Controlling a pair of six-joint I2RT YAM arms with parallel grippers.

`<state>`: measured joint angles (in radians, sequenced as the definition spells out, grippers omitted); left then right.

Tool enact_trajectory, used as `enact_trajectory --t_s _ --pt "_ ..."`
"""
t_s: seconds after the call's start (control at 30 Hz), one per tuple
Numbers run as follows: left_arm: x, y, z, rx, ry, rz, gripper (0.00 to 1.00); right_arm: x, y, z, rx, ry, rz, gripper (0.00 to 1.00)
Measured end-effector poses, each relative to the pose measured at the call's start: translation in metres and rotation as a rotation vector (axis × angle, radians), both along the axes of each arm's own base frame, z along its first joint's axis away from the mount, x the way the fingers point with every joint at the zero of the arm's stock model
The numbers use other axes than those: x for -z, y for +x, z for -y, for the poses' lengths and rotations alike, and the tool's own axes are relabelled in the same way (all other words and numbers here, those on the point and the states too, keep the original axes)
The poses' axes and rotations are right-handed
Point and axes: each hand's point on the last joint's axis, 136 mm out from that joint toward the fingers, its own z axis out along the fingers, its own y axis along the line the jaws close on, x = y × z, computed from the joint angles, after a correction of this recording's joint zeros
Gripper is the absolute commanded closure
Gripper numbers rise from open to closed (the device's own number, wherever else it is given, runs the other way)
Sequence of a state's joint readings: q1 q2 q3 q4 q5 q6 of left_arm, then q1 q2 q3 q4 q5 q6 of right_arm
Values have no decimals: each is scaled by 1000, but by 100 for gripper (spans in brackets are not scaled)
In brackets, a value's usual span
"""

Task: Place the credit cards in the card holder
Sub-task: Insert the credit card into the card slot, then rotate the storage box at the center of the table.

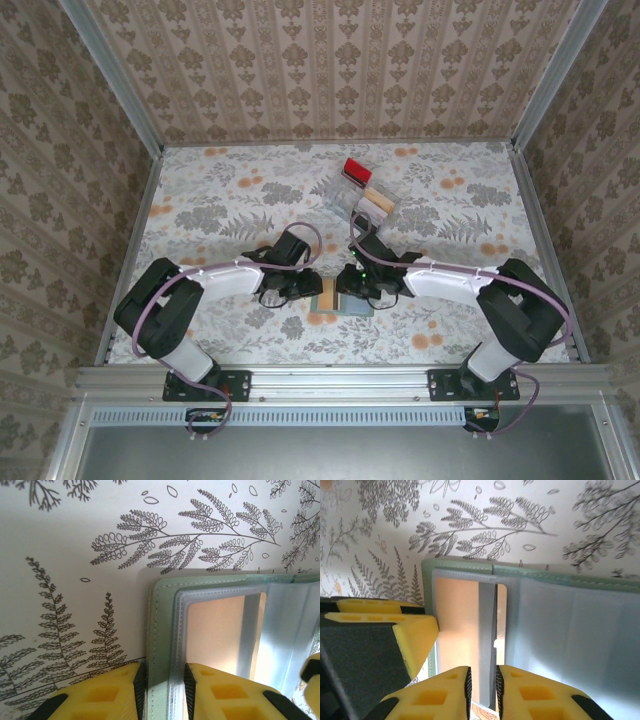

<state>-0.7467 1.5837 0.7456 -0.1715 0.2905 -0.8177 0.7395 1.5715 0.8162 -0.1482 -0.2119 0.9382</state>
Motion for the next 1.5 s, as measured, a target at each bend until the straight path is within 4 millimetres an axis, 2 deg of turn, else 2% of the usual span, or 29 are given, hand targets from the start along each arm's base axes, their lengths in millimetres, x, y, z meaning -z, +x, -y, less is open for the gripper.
enact_trajectory --t_s 0.1,0.3,0.57,0.93,1.13,1.27,1.37,1.5 --pt "0 0 0 0 0 0 70 6 -2 1 0 -14 -16 80" --pt "0 0 0 0 0 0 70 30 -6 0 -5 -42 -69 87" --pt "0 1 -1 -2 3 2 70 31 -6 -12 -27 10 -79 89" --pt "0 1 -2 -5 8 5 67 25 -4 -19 -31 45 -75 79" --pt "-1 0 -4 -9 26 16 65 3 4 -8 -9 6 8 73" --pt "-8 3 -8 -22 33 40 62 -29 21 10 2 -43 104 72" --pt "-13 4 -10 -29 36 58 60 -53 46 33 29 -116 182 65" --pt "-22 7 -14 -39 39 87 55 -79 82 77 90 -206 252 51"
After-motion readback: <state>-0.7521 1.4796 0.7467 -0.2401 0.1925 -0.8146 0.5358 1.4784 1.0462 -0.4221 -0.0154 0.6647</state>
